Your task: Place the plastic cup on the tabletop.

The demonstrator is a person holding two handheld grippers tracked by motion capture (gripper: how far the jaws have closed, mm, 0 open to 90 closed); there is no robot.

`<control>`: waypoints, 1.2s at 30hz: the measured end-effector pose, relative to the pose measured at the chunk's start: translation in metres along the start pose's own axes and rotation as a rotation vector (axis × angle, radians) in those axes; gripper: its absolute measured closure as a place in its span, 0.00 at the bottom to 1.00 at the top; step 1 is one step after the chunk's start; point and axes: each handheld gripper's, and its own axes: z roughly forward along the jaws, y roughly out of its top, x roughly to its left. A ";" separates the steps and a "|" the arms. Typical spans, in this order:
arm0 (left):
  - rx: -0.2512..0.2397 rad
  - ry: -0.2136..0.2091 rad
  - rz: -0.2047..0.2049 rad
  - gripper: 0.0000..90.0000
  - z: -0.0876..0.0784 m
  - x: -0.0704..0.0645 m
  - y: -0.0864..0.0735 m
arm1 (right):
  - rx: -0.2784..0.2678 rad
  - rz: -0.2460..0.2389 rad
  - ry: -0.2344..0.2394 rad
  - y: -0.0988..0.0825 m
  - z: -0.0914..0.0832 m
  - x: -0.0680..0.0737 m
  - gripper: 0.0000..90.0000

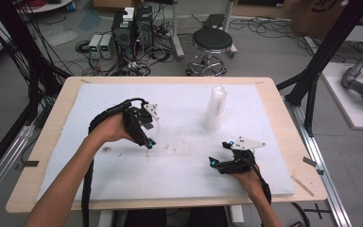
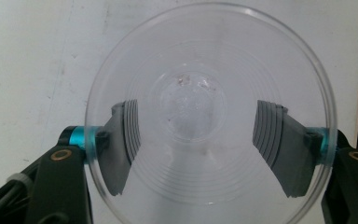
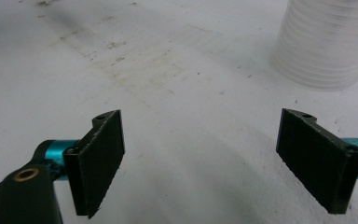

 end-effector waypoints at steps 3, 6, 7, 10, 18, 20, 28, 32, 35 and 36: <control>0.013 0.005 -0.005 0.35 0.003 0.003 0.000 | 0.002 0.000 -0.001 0.000 0.000 0.000 0.17; 0.031 0.014 -0.010 0.35 0.008 0.006 0.000 | 0.001 -0.006 0.001 0.000 0.001 0.000 0.17; 0.033 0.014 -0.016 0.35 0.011 0.007 0.000 | 0.005 -0.003 0.001 0.000 0.000 0.001 0.17; 0.049 0.000 -0.012 0.35 0.020 0.010 0.001 | 0.006 -0.008 0.000 0.000 0.000 0.001 0.17; 0.096 -0.012 -0.007 0.36 0.044 0.015 0.008 | 0.009 -0.016 -0.002 0.000 0.001 0.001 0.17; 0.106 -0.016 -0.005 0.36 0.048 0.015 0.010 | 0.009 -0.017 -0.002 0.000 0.001 0.001 0.17; 0.091 -0.012 -0.016 0.36 0.052 0.014 0.011 | 0.010 -0.018 -0.005 0.000 0.001 0.001 0.17; 0.090 -0.007 -0.015 0.36 0.053 0.013 0.013 | 0.016 -0.012 -0.001 0.000 0.001 0.002 0.17; 0.087 -0.006 -0.008 0.33 0.054 0.014 0.013 | 0.014 -0.017 -0.003 0.000 0.001 0.002 0.17; 0.080 -0.001 -0.012 0.29 0.055 0.014 0.012 | 0.014 -0.014 -0.003 0.000 0.001 0.002 0.17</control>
